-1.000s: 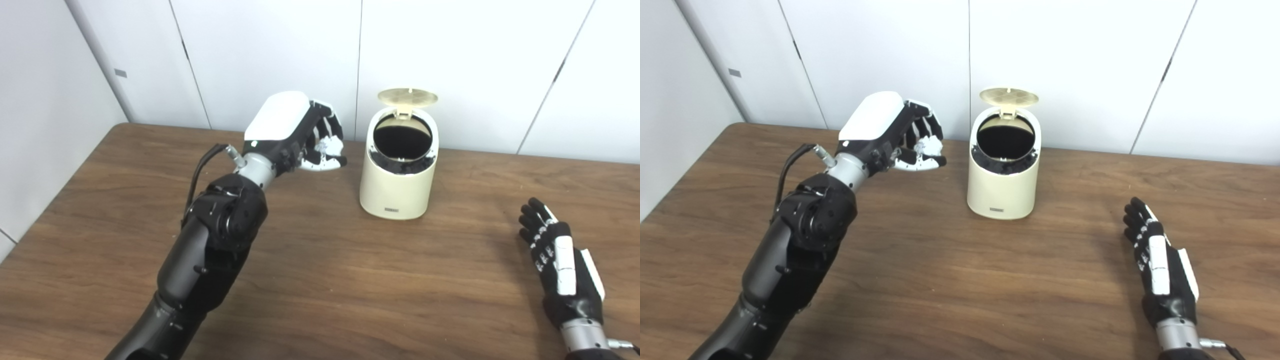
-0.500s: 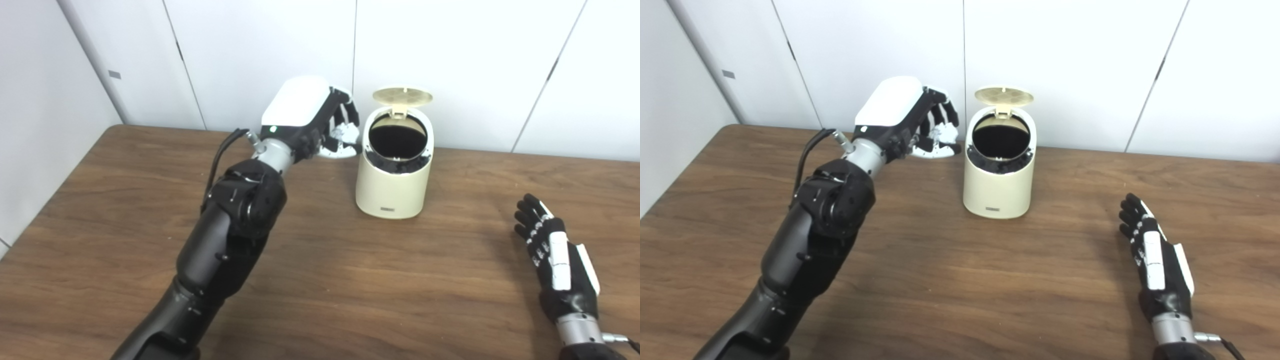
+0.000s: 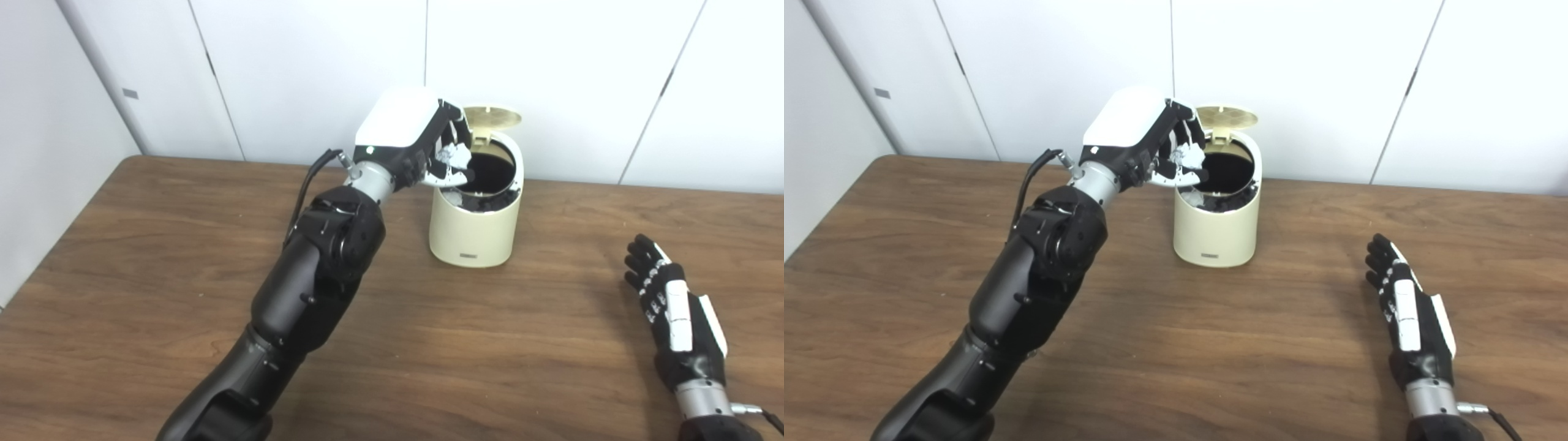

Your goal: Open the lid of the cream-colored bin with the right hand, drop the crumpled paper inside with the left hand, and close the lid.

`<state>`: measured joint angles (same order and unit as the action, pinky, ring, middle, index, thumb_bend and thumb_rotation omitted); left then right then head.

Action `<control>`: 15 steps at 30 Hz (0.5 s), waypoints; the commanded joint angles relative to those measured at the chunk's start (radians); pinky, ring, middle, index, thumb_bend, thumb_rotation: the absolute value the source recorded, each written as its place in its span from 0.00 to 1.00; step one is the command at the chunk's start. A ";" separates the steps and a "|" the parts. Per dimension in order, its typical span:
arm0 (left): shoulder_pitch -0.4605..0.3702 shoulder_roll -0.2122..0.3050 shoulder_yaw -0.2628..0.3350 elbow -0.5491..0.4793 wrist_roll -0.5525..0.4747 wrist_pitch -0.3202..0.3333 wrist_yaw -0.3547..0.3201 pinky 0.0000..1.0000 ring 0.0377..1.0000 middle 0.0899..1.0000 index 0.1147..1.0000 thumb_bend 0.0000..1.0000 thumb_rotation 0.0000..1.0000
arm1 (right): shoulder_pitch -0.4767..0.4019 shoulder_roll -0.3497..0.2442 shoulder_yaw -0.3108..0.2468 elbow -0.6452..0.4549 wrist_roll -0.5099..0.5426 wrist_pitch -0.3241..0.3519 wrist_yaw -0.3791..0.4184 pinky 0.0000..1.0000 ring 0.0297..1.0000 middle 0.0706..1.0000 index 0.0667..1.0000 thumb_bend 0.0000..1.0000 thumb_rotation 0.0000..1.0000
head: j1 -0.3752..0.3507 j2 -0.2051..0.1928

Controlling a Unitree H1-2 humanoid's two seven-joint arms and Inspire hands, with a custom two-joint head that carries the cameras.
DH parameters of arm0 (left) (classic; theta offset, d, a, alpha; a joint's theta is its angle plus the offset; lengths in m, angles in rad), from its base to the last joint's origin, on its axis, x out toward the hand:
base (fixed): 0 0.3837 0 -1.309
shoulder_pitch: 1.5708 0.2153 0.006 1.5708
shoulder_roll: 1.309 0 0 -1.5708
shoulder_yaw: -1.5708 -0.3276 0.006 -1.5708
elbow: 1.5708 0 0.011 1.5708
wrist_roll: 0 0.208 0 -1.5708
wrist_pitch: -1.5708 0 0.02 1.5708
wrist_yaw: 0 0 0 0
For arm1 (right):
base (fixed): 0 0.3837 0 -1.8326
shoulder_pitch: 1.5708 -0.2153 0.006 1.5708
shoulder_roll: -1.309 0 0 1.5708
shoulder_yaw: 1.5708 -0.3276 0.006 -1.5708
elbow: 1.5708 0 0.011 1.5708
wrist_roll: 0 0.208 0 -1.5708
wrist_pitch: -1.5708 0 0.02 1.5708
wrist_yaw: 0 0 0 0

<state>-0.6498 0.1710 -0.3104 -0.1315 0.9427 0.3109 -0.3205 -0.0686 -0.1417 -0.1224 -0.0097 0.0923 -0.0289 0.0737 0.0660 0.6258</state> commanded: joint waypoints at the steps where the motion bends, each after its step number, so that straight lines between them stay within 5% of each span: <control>1: -0.064 -0.008 0.004 0.002 0.000 -0.016 0.036 0.29 0.36 0.46 0.44 0.47 0.00 | -0.007 0.009 0.005 -0.004 -0.004 -0.044 -0.007 0.90 0.91 0.90 0.88 0.52 1.00 | -0.001 0.000; 15: -0.061 -0.031 -0.017 0.138 -0.010 -0.063 0.118 0.30 0.35 0.44 0.47 0.47 0.00 | -0.008 0.007 0.007 -0.009 -0.007 -0.028 -0.009 0.92 0.92 0.91 0.90 0.53 1.00 | -0.009 0.008</control>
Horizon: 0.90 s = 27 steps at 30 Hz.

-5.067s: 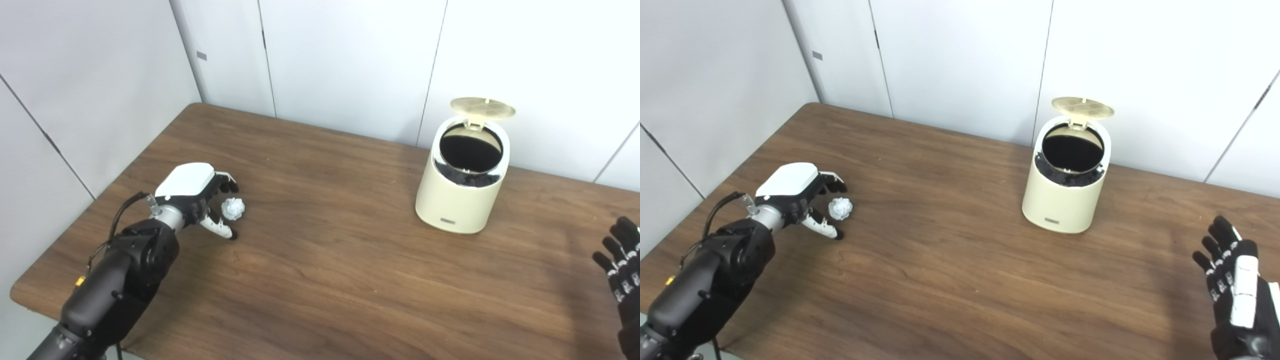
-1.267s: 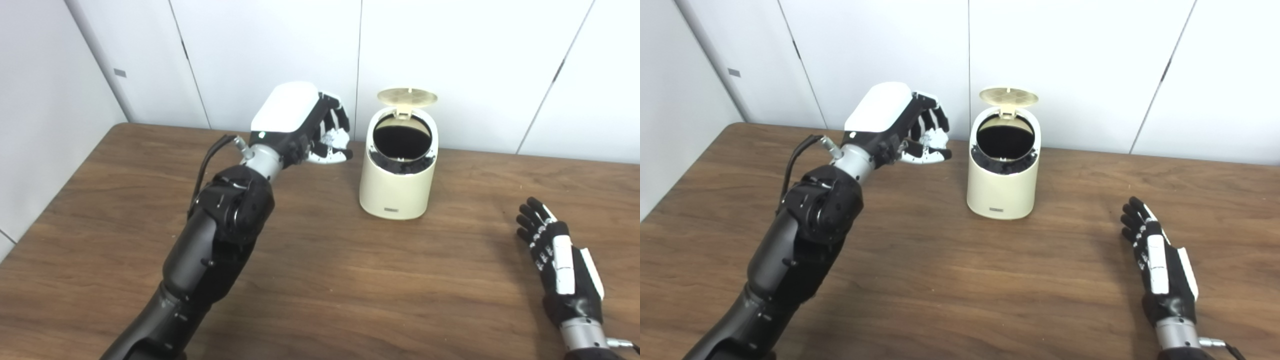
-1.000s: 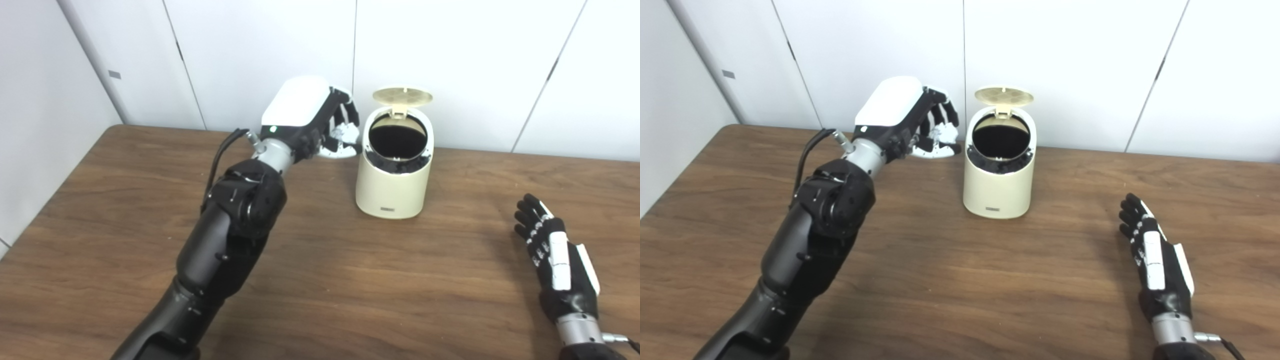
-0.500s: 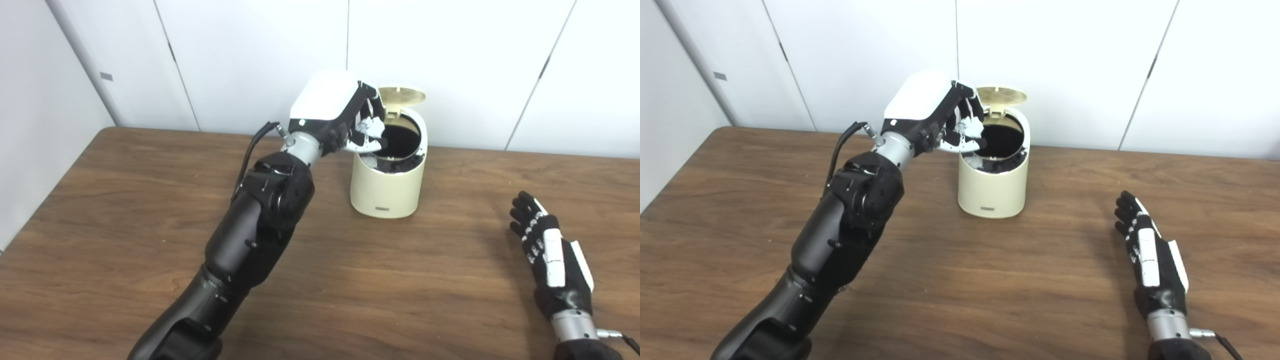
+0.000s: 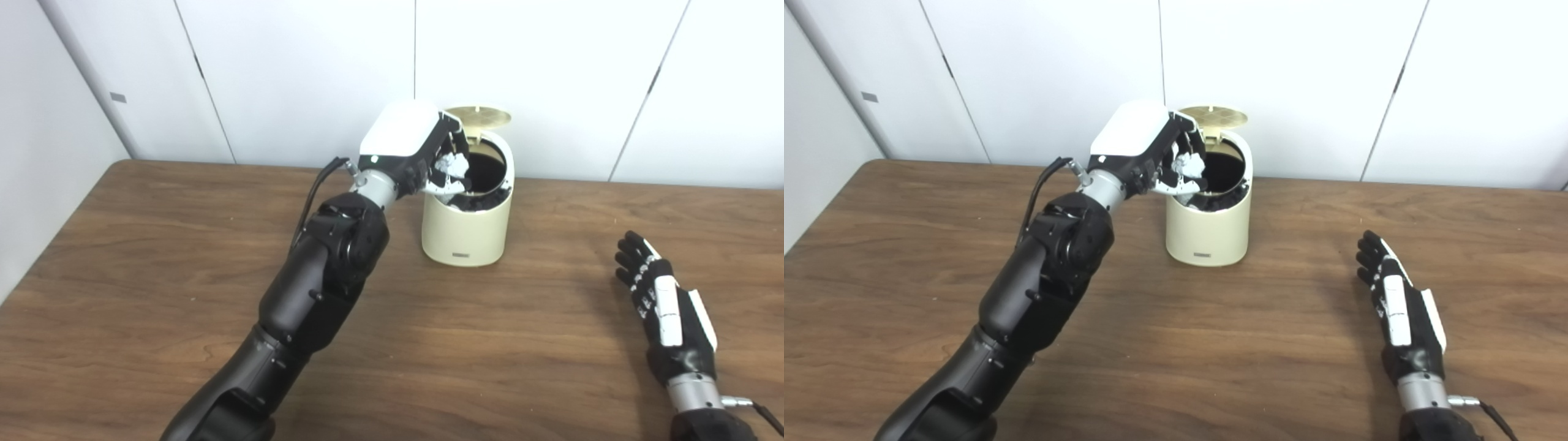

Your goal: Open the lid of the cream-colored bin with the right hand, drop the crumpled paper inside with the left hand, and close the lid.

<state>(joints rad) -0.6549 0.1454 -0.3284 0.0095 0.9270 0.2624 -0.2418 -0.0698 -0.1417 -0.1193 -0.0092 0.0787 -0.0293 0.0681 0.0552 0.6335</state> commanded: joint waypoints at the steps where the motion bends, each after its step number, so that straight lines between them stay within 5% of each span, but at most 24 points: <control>1: -0.056 -0.007 -0.002 0.005 0.003 -0.015 0.041 0.31 0.35 0.44 0.46 0.47 0.00 | -0.006 0.007 0.004 -0.016 0.007 -0.019 -0.004 0.93 0.92 0.91 0.90 0.54 1.00 | 0.000 0.007; 12: -0.055 -0.032 -0.021 0.091 -0.035 -0.064 0.128 0.31 0.39 0.48 0.42 0.47 0.00 | 0.004 0.007 0.023 -0.086 -0.026 0.074 -0.020 0.90 0.91 0.90 0.90 0.50 0.97 | -0.002 0.018; 27: -0.051 -0.078 -0.034 0.179 -0.050 -0.122 0.330 0.31 0.42 0.52 0.40 0.47 0.00 | 0.002 -0.006 0.034 -0.091 -0.027 0.101 -0.015 0.92 0.92 0.90 0.91 0.52 1.00 | -0.004 0.012</control>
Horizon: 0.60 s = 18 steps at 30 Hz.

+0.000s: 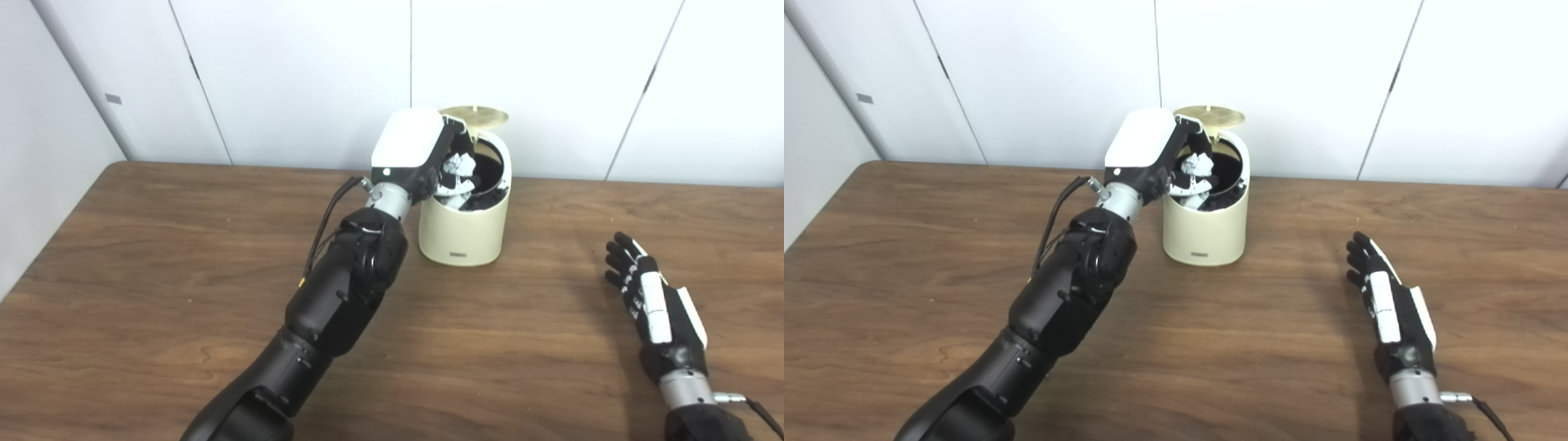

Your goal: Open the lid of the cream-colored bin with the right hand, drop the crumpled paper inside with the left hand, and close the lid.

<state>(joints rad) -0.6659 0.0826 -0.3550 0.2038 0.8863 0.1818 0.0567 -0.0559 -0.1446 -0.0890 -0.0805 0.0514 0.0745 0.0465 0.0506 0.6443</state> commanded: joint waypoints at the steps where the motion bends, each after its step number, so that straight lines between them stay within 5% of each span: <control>1: -0.039 -0.014 -0.009 -0.013 -0.010 -0.044 0.036 0.31 0.42 0.52 0.40 0.47 0.00 | -0.012 -0.005 0.004 -0.016 0.001 -0.006 0.007 0.92 0.92 0.90 0.91 0.52 1.00 | 0.001 0.002; 13: -0.037 0.014 -0.049 -0.044 0.033 0.007 -0.020 0.30 0.42 0.52 0.45 0.47 0.00 | -0.011 -0.010 0.006 -0.021 -0.005 -0.002 0.005 0.94 0.92 0.88 0.91 0.53 1.00 | 0.002 0.010; 15: -0.037 0.019 -0.053 -0.053 0.037 0.018 -0.043 0.37 0.40 0.49 0.45 0.49 0.00 | -0.011 -0.010 0.006 -0.020 -0.004 -0.002 0.006 0.94 0.92 0.88 0.91 0.53 1.00 | 0.002 0.010; 16: -0.037 0.019 -0.052 -0.057 0.033 0.026 -0.057 0.40 0.46 0.47 0.44 0.51 0.00 | -0.012 -0.010 0.005 -0.020 0.002 -0.002 0.008 0.94 0.92 0.88 0.91 0.53 1.00 | 0.002 0.010; 18: -0.037 0.019 -0.050 -0.062 0.026 0.038 -0.077 0.44 0.54 0.59 0.43 0.52 0.04 | -0.013 -0.008 0.004 -0.021 0.010 0.002 0.009 0.95 0.92 0.89 0.91 0.52 1.00 | 0.004 0.011</control>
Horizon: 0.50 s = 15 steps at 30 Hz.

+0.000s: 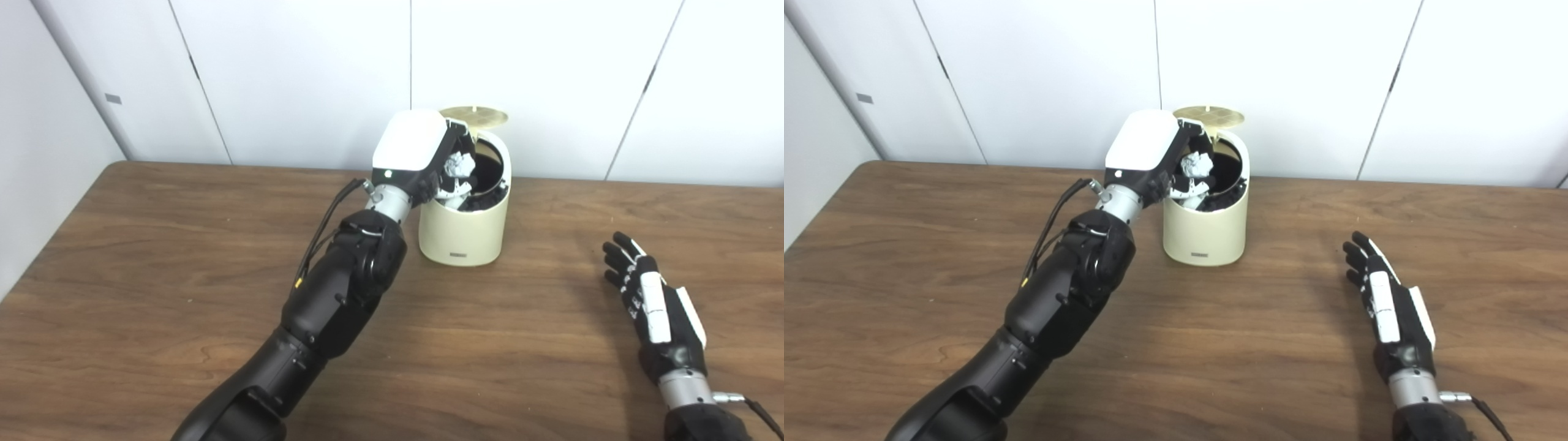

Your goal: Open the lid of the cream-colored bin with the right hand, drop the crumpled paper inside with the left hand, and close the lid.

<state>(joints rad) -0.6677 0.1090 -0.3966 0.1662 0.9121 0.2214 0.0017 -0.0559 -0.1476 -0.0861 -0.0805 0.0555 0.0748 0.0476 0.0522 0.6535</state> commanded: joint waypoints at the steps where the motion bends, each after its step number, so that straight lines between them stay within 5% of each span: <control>1: -0.036 -0.004 -0.010 -0.028 0.001 0.006 -0.035 0.46 0.57 0.61 0.52 0.70 0.02 | -0.014 -0.004 0.001 -0.022 0.006 0.003 0.007 0.95 0.92 0.88 0.90 0.52 1.00 | 0.003 0.001; 4: -0.035 0.000 -0.012 -0.036 0.003 0.020 -0.064 0.60 0.67 0.68 0.65 0.89 0.00 | -0.017 0.001 -0.002 -0.020 0.020 0.000 0.009 0.95 0.92 0.88 0.89 0.51 1.00 | 0.002 0.000; 10: -0.033 0.003 -0.007 -0.052 -0.010 0.021 -0.082 0.71 0.75 0.74 0.70 0.92 0.00 | -0.017 0.000 0.002 -0.025 0.017 0.009 0.003 0.94 0.91 0.87 0.88 0.49 1.00 | -0.001 -0.002; 15: -0.041 0.003 -0.010 -0.055 -0.011 0.017 -0.084 0.71 0.75 0.74 0.70 0.92 0.00 | -0.017 0.000 0.001 -0.020 0.024 0.004 0.006 0.95 0.90 0.86 0.88 0.50 1.00 | -0.003 -0.001</control>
<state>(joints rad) -0.6718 0.1147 -0.3963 0.1346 0.9063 0.2539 -0.0651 -0.0569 -0.1468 -0.0863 -0.0805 0.0746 0.0794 0.0477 0.0491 0.6504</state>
